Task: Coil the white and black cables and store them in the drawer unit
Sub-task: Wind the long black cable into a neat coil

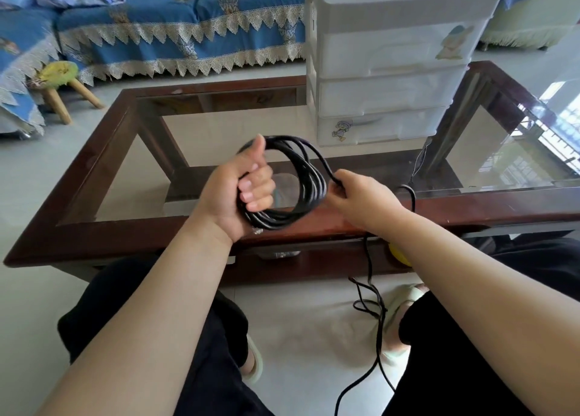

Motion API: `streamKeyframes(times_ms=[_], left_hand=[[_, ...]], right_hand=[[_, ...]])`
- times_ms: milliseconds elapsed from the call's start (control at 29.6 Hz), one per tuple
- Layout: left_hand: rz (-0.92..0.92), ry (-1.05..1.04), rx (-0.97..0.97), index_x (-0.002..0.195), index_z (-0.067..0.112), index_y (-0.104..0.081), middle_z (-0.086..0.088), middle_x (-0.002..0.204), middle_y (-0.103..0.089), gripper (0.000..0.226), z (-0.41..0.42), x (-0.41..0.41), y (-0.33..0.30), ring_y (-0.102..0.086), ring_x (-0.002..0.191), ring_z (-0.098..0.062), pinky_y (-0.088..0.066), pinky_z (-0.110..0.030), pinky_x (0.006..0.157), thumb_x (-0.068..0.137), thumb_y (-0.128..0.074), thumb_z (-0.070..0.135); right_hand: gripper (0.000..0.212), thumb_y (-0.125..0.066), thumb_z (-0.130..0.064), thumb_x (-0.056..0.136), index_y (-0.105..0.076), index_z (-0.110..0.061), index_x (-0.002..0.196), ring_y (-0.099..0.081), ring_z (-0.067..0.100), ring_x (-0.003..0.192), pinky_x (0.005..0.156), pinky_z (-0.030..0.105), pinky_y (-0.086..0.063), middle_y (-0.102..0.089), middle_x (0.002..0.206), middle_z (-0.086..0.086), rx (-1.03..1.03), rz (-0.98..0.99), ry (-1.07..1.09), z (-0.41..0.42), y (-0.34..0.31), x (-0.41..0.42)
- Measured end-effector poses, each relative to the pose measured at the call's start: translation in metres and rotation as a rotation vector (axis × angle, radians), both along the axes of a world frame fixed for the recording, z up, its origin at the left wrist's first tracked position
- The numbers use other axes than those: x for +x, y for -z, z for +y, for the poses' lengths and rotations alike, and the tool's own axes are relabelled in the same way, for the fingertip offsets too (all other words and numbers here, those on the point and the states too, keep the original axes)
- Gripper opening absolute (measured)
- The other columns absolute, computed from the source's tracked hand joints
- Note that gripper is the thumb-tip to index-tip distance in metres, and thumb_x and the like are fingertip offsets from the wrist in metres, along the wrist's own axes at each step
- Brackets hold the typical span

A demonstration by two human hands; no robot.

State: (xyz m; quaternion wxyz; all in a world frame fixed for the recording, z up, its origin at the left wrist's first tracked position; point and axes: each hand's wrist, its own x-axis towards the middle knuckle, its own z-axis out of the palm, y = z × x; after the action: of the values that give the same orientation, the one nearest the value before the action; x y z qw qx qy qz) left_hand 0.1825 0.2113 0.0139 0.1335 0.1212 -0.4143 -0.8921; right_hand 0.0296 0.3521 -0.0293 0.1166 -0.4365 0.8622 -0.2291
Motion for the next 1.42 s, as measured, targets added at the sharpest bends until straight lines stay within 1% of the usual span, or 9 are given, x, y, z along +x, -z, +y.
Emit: streamKeyframes(times_ms=[101,203,338,439,608,776,911,1148,1418], left_hand=[[0.024,-0.22,0.09,0.05,0.021,-0.041,0.01,0.037,-0.033,0.048,-0.014,0.004,-0.001,-0.03,0.03,-0.003,-0.026,-0.013,0.03,0.095,-0.051,0.035],[0.028,-0.443,0.223,0.049,0.02,-0.038,0.01,0.038,-0.032,0.052,-0.027,0.008,0.001,-0.029,0.032,-0.004,-0.026,-0.013,0.033,0.097,-0.051,0.035],[-0.003,-0.673,0.41,0.049,0.019,-0.04,0.01,0.042,-0.034,0.051,-0.037,0.011,0.002,-0.03,0.036,-0.005,-0.028,-0.013,0.039,0.095,-0.056,0.035],[-0.029,-0.753,0.451,0.049,0.019,-0.04,0.01,0.045,-0.035,0.052,-0.04,0.013,0.004,-0.03,0.038,-0.005,-0.029,-0.012,0.041,0.095,-0.056,0.036],[-0.101,-0.859,0.424,0.049,0.019,-0.036,0.01,0.043,-0.035,0.054,-0.043,0.015,0.002,-0.031,0.034,-0.006,-0.036,-0.012,0.04,0.095,-0.055,0.039],[-0.289,-0.945,0.194,0.059,0.019,-0.045,0.01,0.044,-0.037,0.049,-0.043,0.008,0.007,-0.034,0.035,-0.007,-0.039,-0.018,0.043,0.088,-0.054,0.058],[-0.436,-0.939,-0.124,0.077,0.017,-0.055,0.01,0.047,-0.043,0.047,-0.027,-0.003,0.013,-0.04,0.04,-0.008,-0.048,-0.029,0.057,0.089,-0.047,0.062],[-0.371,-0.794,-0.565,0.077,0.018,-0.054,0.009,0.049,-0.054,0.035,0.007,-0.011,0.017,-0.044,0.039,-0.006,-0.041,-0.021,0.044,0.097,-0.046,0.046],[-0.448,-0.553,-0.892,0.078,0.012,-0.055,0.006,0.047,-0.06,0.046,0.014,-0.014,0.028,-0.055,0.039,-0.007,-0.048,-0.017,0.044,0.095,-0.04,0.052]], right_hand=[[0.037,-0.056,-0.048,0.088,-0.046,-0.019,0.108,-0.06,0.028,0.084,0.069,0.035,-0.046,-0.057,0.086,-0.005,0.213,0.142,-0.054,0.005,0.007,-0.002],[0.028,-0.054,-0.036,0.091,-0.042,-0.017,0.109,-0.056,0.028,0.077,0.065,0.033,-0.039,-0.056,0.082,-0.003,0.244,0.249,-0.074,0.011,0.007,-0.003],[0.013,-0.047,-0.019,0.087,-0.042,-0.016,0.098,-0.059,0.027,0.084,0.106,0.041,-0.028,-0.061,0.077,-0.001,0.26,0.382,-0.072,0.017,0.013,-0.002],[0.015,-0.048,-0.013,0.085,-0.049,-0.015,0.1,-0.05,0.027,0.104,0.111,0.06,-0.008,-0.061,0.093,0.001,0.316,0.424,0.021,0.022,0.017,-0.002],[0.023,-0.051,-0.004,0.085,-0.055,-0.014,0.105,-0.046,0.031,0.111,0.113,0.057,-0.001,-0.061,0.095,0.005,0.092,0.524,-0.023,0.024,0.011,-0.001],[0.021,-0.043,-0.028,0.099,-0.05,-0.016,0.114,-0.057,0.032,0.091,0.091,0.04,-0.036,-0.067,0.082,0.008,0.177,0.54,-0.3,0.021,0.011,0.021],[0.016,-0.036,-0.028,0.101,-0.045,-0.024,0.114,-0.054,0.026,0.093,0.08,0.034,-0.031,-0.067,0.088,0.002,0.252,0.492,-0.475,0.017,0.009,0.036],[0.02,-0.034,-0.032,0.101,-0.049,-0.023,0.112,-0.04,0.02,0.077,0.081,0.034,-0.035,-0.067,0.082,-0.003,0.121,0.531,-0.631,0.014,-0.001,0.057],[0.025,-0.036,-0.041,0.099,-0.054,-0.027,0.111,-0.054,0.021,0.091,0.092,0.037,-0.036,-0.067,0.084,-0.006,0.026,0.504,-0.671,0.005,-0.021,0.047]])
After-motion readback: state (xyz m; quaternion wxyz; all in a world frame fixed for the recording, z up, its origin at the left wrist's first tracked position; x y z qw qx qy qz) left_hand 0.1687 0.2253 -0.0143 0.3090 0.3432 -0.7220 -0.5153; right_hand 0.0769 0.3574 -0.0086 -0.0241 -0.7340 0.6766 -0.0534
